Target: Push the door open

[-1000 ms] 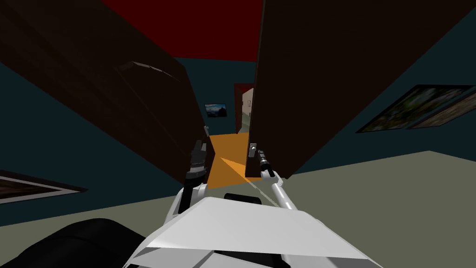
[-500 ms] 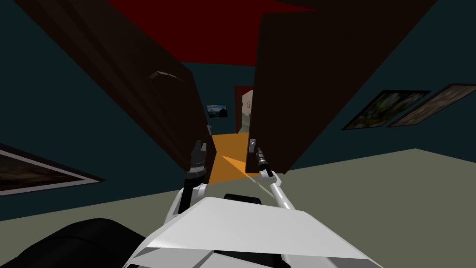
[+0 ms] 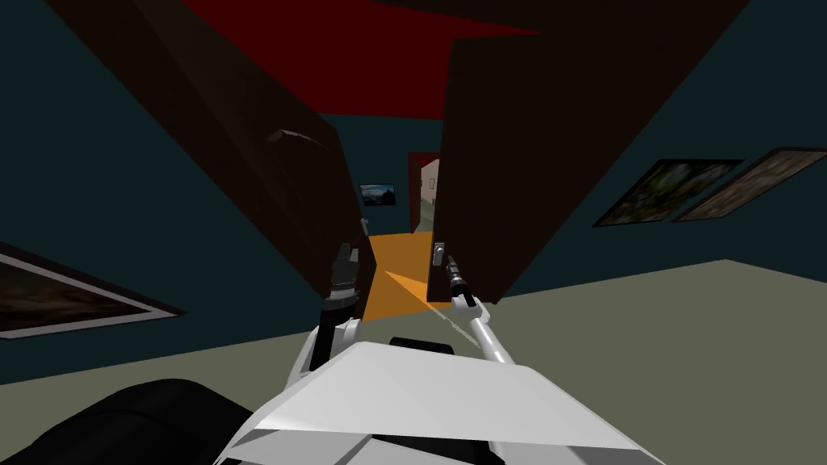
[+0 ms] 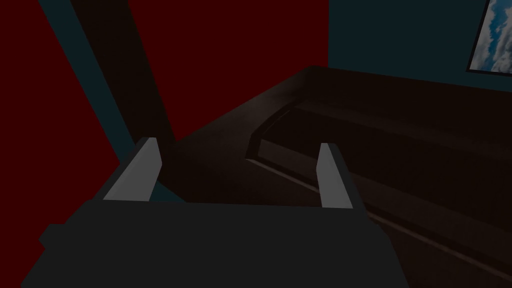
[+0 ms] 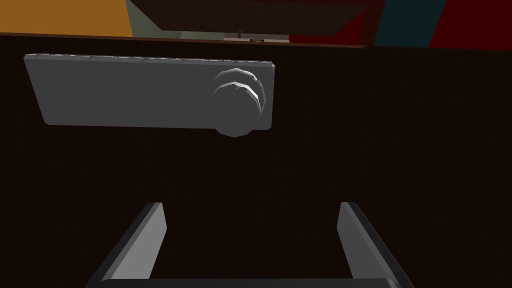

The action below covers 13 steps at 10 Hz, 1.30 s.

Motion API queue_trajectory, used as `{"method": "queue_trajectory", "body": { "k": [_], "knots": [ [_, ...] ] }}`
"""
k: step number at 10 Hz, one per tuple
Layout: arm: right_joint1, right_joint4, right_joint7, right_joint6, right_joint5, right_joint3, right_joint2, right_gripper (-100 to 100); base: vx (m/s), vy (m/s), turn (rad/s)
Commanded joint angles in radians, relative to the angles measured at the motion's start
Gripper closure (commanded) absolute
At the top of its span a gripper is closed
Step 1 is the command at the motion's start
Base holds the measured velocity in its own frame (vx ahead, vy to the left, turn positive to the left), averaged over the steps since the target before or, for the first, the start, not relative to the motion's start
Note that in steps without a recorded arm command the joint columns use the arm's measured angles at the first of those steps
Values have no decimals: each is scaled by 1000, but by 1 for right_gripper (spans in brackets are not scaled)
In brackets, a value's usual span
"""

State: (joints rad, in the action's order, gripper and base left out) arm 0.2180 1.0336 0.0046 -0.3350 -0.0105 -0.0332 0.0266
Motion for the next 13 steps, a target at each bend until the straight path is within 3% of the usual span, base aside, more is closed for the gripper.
{"method": "queue_trajectory", "body": {
  "k": [1,4,6,7,8,13],
  "knots": [
    [2,-4,0,-4,-1,3,9,-100,222,35,22],
    [6,-12,2,-10,-2,10,6,-100,204,41,19],
    [9,-18,3,-14,-2,15,-13,-100,224,7,26],
    [10,-19,2,-14,-2,14,-7,-100,94,10,6],
    [10,-19,2,-14,-2,14,-7,100,-12,-3,-6],
    [10,-19,2,-14,-2,14,-7,100,-18,-2,0]
  ]
}}
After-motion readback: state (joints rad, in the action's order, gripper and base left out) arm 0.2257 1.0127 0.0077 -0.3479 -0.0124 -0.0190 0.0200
